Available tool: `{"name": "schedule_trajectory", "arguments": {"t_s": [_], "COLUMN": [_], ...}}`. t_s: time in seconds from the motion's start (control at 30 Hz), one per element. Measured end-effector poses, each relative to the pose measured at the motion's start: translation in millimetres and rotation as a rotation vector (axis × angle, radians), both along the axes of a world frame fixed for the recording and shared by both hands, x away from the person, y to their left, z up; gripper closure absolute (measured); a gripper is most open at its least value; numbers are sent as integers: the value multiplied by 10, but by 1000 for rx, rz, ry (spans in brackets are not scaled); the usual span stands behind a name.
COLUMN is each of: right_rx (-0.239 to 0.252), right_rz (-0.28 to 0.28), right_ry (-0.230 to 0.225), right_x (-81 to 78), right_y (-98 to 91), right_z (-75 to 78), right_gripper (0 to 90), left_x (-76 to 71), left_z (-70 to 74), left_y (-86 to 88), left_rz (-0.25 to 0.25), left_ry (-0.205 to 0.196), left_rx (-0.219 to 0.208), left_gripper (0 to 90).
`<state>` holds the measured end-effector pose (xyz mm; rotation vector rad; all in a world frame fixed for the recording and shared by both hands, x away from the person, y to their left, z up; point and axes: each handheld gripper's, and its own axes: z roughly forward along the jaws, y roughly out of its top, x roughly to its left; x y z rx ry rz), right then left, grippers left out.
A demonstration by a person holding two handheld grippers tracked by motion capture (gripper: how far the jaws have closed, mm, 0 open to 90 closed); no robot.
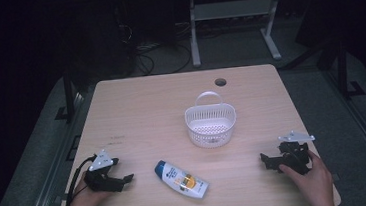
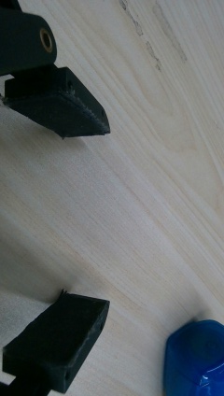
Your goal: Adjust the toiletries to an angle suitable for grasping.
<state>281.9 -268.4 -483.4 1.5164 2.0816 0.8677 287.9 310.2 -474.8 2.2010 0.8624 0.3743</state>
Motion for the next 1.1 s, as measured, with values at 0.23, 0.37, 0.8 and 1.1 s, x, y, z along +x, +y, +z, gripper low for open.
{"name": "schedule_trajectory", "arguments": {"t_s": [0.23, 0.37, 0.8, 1.1], "right_rx": [0, 0, -1, 0], "right_rz": [0, 1, -1, -1], "right_ry": [0, 0, 0, 0], "right_x": [0, 0, 5, 7], "right_y": [0, 0, 2, 3], "right_z": [0, 0, 0, 0], "right_gripper": [0, 0, 0, 0], "left_x": [-1, -29, -111, -176], "left_z": [17, 35, 185, 282], "left_y": [21, 4, -208, -386], "left_rz": [4, -3, -98, -158], "left_ry": [13, 30, 68, 77], "left_rx": [4, -6, -96, -129], "left_gripper": [139, 142, 363, 748]}}
